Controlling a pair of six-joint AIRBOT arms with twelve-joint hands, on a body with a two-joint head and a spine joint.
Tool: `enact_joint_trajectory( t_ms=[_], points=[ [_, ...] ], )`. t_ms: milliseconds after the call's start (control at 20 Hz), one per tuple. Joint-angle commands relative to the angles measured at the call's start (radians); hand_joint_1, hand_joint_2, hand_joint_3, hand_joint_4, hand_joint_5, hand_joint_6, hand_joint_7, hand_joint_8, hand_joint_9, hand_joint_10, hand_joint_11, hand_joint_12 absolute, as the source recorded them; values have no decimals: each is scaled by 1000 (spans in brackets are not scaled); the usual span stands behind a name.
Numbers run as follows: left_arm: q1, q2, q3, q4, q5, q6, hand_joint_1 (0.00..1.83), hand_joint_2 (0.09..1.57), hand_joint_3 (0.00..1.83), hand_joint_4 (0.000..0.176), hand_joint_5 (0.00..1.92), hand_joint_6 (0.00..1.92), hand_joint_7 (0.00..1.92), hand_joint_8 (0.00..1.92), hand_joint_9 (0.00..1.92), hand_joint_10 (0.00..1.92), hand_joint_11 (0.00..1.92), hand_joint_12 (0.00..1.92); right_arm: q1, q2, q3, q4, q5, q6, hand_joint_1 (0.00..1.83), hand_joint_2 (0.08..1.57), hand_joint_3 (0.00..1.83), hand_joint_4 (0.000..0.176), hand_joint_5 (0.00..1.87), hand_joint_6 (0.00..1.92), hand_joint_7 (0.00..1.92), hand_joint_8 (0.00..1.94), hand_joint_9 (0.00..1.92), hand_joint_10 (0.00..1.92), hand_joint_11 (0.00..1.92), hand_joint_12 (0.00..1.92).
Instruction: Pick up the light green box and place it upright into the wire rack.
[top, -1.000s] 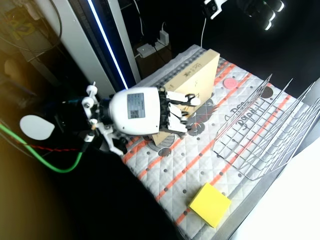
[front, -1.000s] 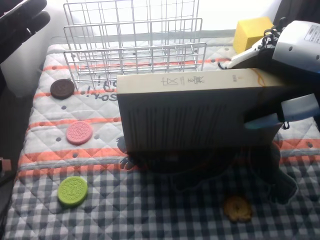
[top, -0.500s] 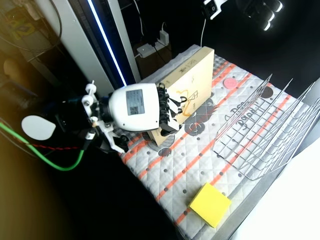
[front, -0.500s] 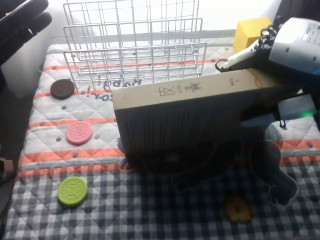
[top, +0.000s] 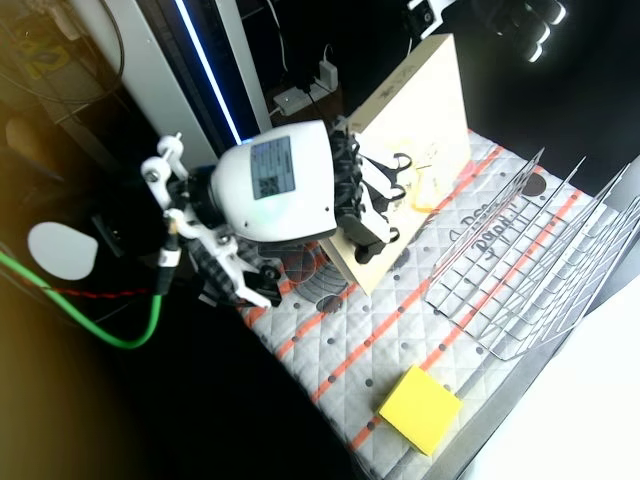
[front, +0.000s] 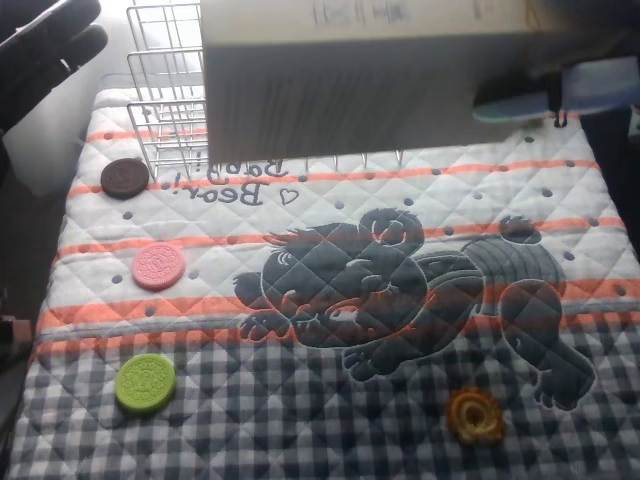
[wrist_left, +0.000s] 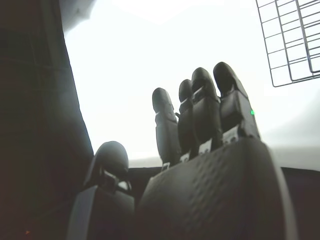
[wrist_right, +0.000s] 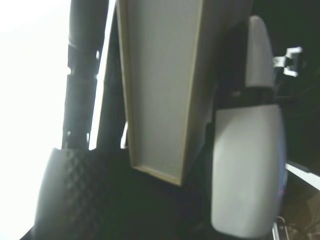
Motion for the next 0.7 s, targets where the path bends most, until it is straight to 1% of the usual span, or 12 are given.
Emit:
enact_joint_trajectory(
  t_ms=[0,50,100,150,200,250,350,400,450,500,550,650],
  points=[
    [-11,-4,7,-12,-118,-7,209,1202,0,34,552,4,328,3,316,5,0,480,27,-3,11,50,107,2,1278,1082,0,0,942,862,1190,804,1513,6,1255,687],
    [-12,-5,8,-12,-117,-7,206,1203,0,47,534,0,320,0,312,3,0,480,36,-8,16,49,106,2,1280,1077,0,0,954,838,1200,790,1524,8,1271,676],
    [-13,-6,9,-10,-113,-7,194,1204,0,48,536,2,326,2,314,3,0,483,51,-17,26,49,105,2,1280,1077,0,0,941,862,1213,761,1544,9,1313,626],
    [-14,-8,11,-9,-112,-7,205,1200,0,42,544,4,328,3,317,4,0,480,64,-25,34,49,103,2,1282,1071,0,0,950,860,1234,715,1561,11,1345,602],
    [-15,-9,12,-8,-110,-7,208,1199,0,44,543,3,326,1,316,3,0,479,78,-34,41,48,98,2,1281,1072,1,0,940,889,1232,709,1553,5,1342,594],
    [-17,-10,13,-8,-109,-7,215,1195,0,52,524,2,316,1,301,2,0,445,94,-45,51,47,90,2,1278,1083,0,0,906,942,1220,725,1558,5,1350,592],
    [-21,-13,15,-5,-105,-7,232,1191,0,55,525,2,318,1,301,1,0,442,133,-78,81,38,58,2,1275,1096,0,0,870,988,1192,779,1565,4,1386,560],
    [-23,-15,17,-3,-102,-7,248,1195,0,42,533,4,320,1,309,4,0,438,146,-88,90,32,43,2,1273,1101,0,0,861,1001,1187,789,1554,0,1387,490],
    [-25,-17,19,1,-98,-7,224,1193,0,56,528,1,321,1,317,6,1,442,168,-108,105,19,15,2,1277,1091,0,0,889,967,1204,758,1550,0,1402,465],
    [-27,-18,20,3,-94,-7,229,1191,0,55,531,2,321,1,320,5,1,447,185,-121,116,7,-7,2,1278,1088,0,0,903,947,1205,760,1549,0,1408,461],
    [-28,-19,21,4,-92,-7,234,1191,0,60,526,0,327,3,322,6,0,449,202,-130,125,-2,-24,2,1279,1086,0,0,907,946,1206,756,1550,1,1420,463],
    [-32,-23,24,7,-88,-7,255,1190,0,58,524,1,328,0,324,2,0,461,217,-158,147,-9,-51,2,1281,1078,0,0,927,914,1227,717,1558,2,1421,455]
  ],
)
